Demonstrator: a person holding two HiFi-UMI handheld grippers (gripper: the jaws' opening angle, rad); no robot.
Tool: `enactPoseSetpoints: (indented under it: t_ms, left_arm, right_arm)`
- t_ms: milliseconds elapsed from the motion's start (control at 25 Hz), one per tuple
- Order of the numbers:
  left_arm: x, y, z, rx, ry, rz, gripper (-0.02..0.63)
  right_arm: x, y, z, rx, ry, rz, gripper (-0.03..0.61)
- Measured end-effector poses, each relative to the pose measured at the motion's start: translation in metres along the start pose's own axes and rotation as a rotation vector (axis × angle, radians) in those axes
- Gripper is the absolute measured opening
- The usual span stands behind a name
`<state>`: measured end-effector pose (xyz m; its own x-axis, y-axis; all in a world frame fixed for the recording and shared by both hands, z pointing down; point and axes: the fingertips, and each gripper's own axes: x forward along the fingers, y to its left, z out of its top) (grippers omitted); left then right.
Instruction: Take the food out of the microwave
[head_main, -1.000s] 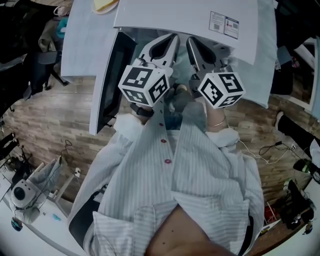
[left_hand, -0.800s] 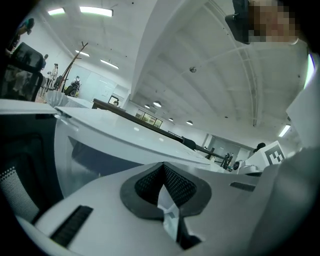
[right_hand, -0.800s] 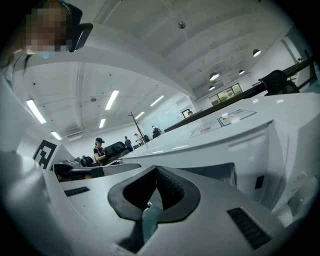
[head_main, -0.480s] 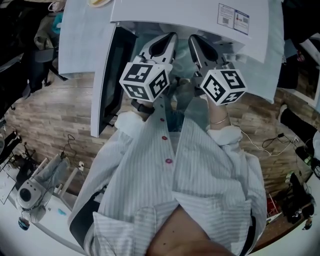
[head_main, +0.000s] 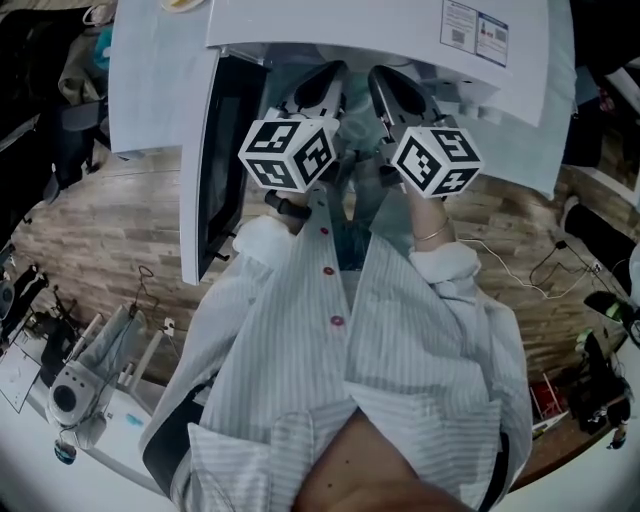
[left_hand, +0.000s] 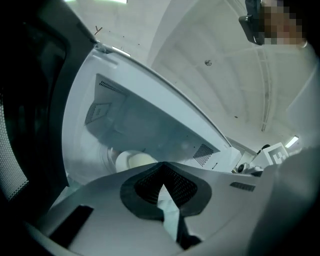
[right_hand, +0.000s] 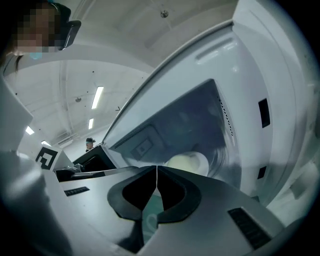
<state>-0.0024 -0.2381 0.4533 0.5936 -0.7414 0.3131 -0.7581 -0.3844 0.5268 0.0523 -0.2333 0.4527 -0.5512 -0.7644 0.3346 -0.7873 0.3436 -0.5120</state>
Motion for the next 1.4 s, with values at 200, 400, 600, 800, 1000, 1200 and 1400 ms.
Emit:
enactPoseSetpoints:
  t_ms: [200, 400, 600, 800, 1000, 1200, 1400]
  left_arm:
    - [0.006, 0.014, -0.017, -0.041, 0.031, 0.018, 0.008]
    - [0.011, 0.027, -0.028, -0.053, 0.052, 0.040, 0.008]
    - [0.014, 0.033, -0.033, -0.079, 0.058, 0.038, 0.009]
    - [0.015, 0.040, -0.039, -0.109, 0.068, 0.045, 0.011]
    - [0.018, 0.045, -0.046, -0.163, 0.072, 0.044, 0.062]
    - [0.023, 0.054, -0.057, -0.256, 0.096, 0.054, 0.122]
    - [0.029, 0.056, -0.057, -0.346, 0.082, 0.040, 0.141]
  right_arm:
    - [0.006, -0.014, -0.014, 0.048, 0.020, -0.032, 0.034]
    - [0.008, -0.029, -0.029, 0.100, 0.030, -0.060, 0.034]
    - [0.012, -0.042, -0.045, 0.161, 0.054, -0.079, 0.034]
    - [0.015, -0.050, -0.050, 0.179, 0.058, -0.101, 0.035]
    - [0.016, -0.054, -0.053, 0.201, 0.057, -0.109, 0.041]
    - [0.020, -0.059, -0.058, 0.265, 0.059, -0.102, 0.133]
    - [0.027, -0.063, -0.060, 0.294, 0.063, -0.102, 0.150]
